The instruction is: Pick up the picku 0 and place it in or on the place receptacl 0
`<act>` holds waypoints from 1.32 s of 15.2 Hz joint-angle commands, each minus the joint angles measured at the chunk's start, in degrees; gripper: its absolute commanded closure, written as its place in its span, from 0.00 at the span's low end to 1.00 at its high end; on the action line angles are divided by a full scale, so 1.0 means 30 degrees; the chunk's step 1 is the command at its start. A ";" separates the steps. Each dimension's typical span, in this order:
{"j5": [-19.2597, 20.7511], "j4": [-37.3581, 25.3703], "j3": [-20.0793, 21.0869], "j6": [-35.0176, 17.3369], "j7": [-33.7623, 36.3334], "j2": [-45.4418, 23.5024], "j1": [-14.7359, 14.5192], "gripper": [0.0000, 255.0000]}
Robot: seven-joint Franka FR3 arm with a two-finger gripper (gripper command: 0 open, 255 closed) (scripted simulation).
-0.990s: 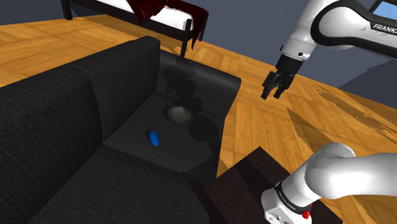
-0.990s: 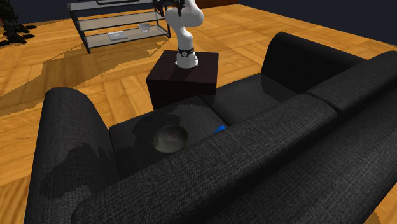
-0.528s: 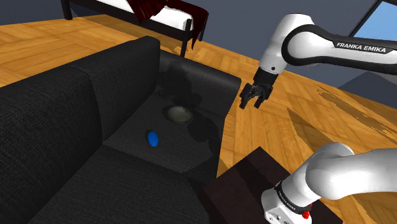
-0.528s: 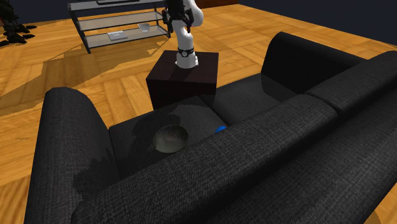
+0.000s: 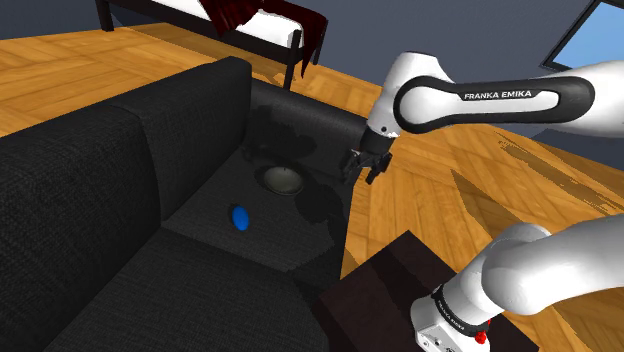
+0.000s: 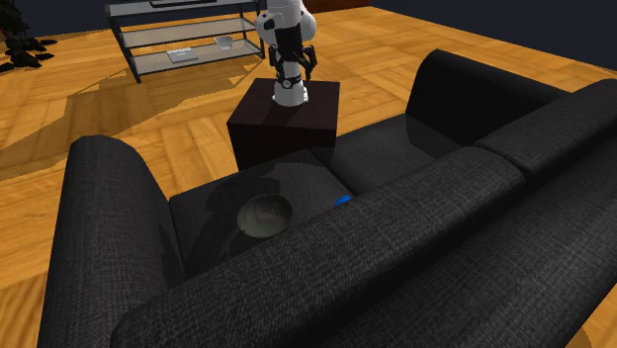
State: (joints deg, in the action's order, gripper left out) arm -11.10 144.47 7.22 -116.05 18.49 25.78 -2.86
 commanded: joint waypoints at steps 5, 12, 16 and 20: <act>-0.0355 -0.0609 0.1376 -0.3931 0.1928 -0.4015 -0.0374 0.00; 0.0595 -0.2666 0.2387 -0.7639 0.4575 -0.9290 -0.0737 0.00; 0.1704 -0.4431 0.2426 -0.9189 0.6303 -1.2392 -0.1229 0.00; 0.2794 -0.6616 0.2033 -1.0252 0.7916 -1.5446 -0.2034 0.00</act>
State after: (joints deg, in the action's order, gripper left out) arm -3.60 126.61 13.72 -146.08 41.02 -18.01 -8.35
